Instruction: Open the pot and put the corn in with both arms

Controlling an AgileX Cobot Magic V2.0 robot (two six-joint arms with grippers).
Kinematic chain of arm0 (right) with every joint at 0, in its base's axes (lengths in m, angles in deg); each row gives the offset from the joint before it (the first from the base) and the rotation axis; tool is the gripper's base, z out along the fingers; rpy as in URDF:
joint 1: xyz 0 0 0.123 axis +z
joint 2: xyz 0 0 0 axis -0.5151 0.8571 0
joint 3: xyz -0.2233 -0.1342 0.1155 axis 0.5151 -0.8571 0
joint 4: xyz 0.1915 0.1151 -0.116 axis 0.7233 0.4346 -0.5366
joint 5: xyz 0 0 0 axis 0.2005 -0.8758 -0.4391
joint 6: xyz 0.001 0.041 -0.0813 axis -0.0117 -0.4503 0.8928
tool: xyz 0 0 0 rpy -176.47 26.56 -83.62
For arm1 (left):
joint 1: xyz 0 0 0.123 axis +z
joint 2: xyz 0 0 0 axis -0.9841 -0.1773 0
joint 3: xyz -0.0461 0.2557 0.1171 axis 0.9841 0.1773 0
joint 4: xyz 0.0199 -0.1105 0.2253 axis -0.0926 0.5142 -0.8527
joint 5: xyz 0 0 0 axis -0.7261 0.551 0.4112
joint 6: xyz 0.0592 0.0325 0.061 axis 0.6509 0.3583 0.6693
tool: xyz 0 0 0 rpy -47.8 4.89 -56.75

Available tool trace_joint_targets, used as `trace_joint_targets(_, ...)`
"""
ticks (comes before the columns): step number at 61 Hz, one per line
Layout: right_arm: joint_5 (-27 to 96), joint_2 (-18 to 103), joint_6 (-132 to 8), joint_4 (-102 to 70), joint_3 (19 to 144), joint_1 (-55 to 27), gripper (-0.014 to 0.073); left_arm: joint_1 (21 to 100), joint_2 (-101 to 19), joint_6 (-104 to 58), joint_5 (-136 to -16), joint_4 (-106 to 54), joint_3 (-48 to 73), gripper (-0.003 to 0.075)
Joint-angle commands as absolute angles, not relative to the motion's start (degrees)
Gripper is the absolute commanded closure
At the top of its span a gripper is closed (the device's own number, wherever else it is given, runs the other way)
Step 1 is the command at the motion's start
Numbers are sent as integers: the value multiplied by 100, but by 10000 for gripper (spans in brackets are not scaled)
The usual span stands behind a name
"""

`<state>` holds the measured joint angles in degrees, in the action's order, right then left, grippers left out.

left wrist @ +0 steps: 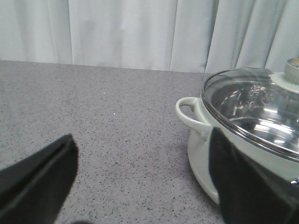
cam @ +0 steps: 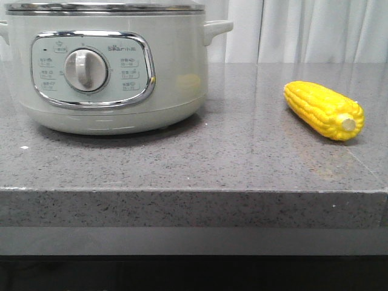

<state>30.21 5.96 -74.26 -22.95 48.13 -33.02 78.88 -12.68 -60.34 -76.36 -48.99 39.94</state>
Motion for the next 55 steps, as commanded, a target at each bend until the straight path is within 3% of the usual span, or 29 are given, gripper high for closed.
trace_joint_targets(1, 3415, 672, -7420, -2329, 5016, -3333, 124, 7883, -1325, -6056, -7103, -4890, 3784, 27)
trace_joint_targets(8, 3415, 672, -7420, -2329, 5016, -3333, 43, 7883, -1337, -6056, -7127, -4866, 3784, 27)
trace_joint_targets(19, 3415, 672, -7420, -2329, 5016, -3333, 40, 7660, -1823, -5971, -7623, -4866, 3187, 28)
trace_joint_targets(55, 3415, 672, -7420, -2329, 5016, -3333, 40, 5678, -6062, -5822, -10972, -4840, -1798, 28)
